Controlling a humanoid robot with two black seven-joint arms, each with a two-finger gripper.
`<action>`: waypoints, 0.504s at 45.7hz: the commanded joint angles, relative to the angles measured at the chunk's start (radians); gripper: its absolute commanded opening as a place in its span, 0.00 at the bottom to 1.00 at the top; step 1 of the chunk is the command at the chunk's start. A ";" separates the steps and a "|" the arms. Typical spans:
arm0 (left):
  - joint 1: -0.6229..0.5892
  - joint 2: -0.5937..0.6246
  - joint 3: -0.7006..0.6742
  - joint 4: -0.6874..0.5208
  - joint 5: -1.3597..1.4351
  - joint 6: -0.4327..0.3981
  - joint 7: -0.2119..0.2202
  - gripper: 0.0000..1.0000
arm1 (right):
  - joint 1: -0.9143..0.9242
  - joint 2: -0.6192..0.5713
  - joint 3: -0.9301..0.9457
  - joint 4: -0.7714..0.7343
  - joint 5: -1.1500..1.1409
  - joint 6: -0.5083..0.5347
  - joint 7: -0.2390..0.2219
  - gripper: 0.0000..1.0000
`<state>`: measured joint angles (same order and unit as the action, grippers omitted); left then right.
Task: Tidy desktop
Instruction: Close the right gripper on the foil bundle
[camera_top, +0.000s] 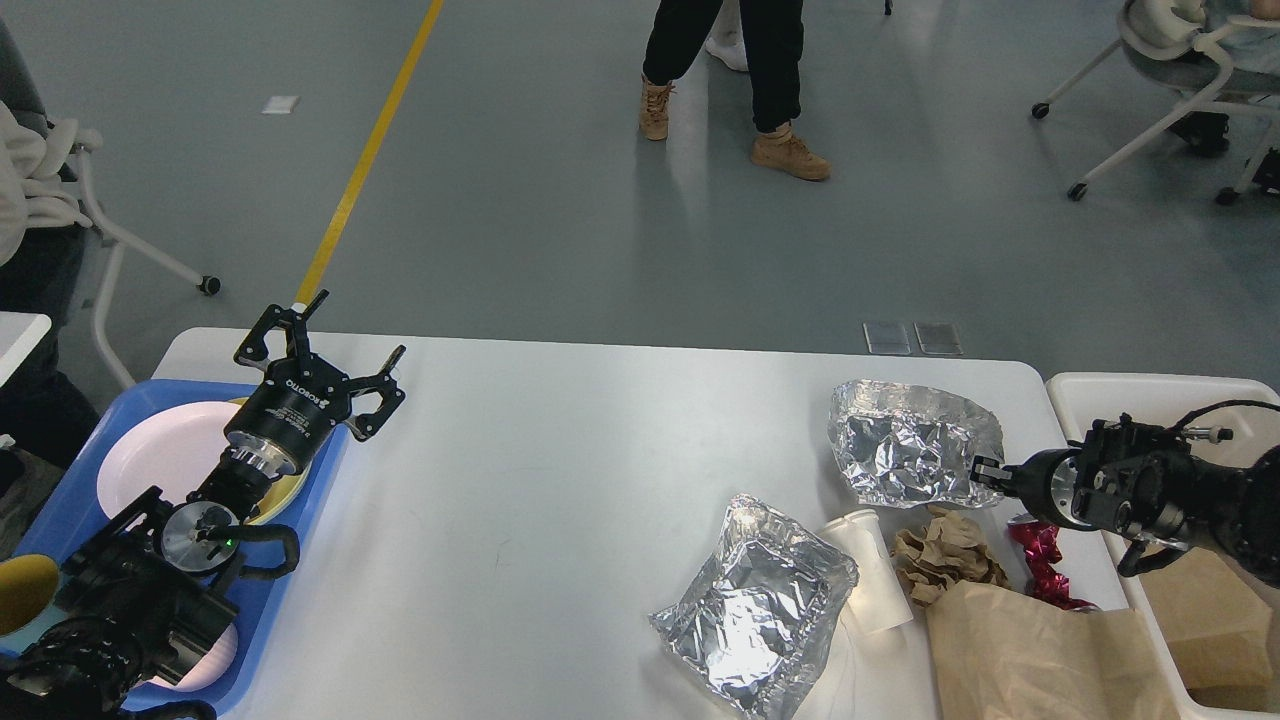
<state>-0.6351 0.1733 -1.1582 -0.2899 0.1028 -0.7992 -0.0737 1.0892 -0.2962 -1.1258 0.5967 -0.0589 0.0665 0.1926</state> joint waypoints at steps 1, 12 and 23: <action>0.000 0.000 0.000 0.000 0.000 0.000 0.002 0.97 | 0.008 0.000 0.008 0.000 -0.001 0.001 0.001 0.00; 0.000 0.000 0.000 0.000 0.000 0.000 0.000 0.97 | 0.026 -0.006 0.020 0.005 -0.009 0.003 0.001 0.00; 0.000 0.000 0.000 0.000 0.000 0.000 0.000 0.97 | 0.124 -0.031 0.001 0.169 -0.059 0.009 0.001 0.00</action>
<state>-0.6351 0.1734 -1.1582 -0.2899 0.1028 -0.7992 -0.0737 1.1620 -0.3136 -1.1097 0.6839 -0.0883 0.0703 0.1934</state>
